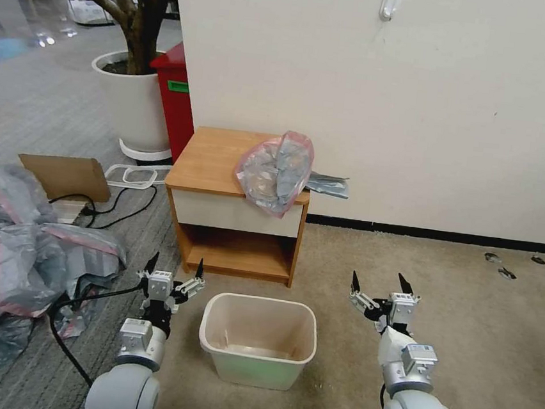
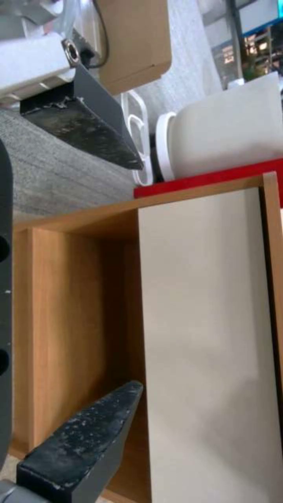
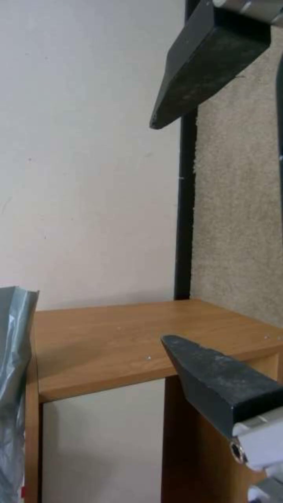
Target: Pick up the garbage bag from the table and place it over the trash can.
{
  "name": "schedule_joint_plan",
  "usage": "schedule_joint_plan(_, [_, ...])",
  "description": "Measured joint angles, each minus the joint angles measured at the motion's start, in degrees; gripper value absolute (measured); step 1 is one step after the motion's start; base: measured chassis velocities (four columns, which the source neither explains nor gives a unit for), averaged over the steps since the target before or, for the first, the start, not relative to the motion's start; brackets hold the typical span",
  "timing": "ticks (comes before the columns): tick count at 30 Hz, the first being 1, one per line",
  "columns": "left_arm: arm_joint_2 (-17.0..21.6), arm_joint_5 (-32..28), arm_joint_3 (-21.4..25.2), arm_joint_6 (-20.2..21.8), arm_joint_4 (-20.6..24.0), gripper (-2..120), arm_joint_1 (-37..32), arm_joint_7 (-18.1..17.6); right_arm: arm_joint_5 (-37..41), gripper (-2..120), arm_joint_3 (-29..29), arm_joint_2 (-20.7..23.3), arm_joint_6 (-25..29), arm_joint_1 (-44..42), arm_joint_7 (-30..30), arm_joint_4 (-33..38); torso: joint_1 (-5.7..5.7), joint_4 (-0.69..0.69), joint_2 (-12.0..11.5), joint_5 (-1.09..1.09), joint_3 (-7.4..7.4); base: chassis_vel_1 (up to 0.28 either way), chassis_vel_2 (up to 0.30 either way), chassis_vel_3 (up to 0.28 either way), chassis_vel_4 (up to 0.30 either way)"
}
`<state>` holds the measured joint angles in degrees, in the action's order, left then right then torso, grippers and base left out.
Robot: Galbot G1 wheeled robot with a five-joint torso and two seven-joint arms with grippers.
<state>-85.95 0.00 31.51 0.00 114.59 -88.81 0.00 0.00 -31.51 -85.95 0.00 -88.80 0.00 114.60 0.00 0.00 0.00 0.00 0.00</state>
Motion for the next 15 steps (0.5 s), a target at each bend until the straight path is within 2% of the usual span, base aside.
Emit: schedule_joint_plan(15, [0.00,0.00,0.00,0.00,0.00,100,0.00,0.00,0.00,100,0.00,0.00,0.00,0.00,0.00,0.00,0.00,0.00,0.00,0.00,0.00,0.000,0.000,0.000,0.000])
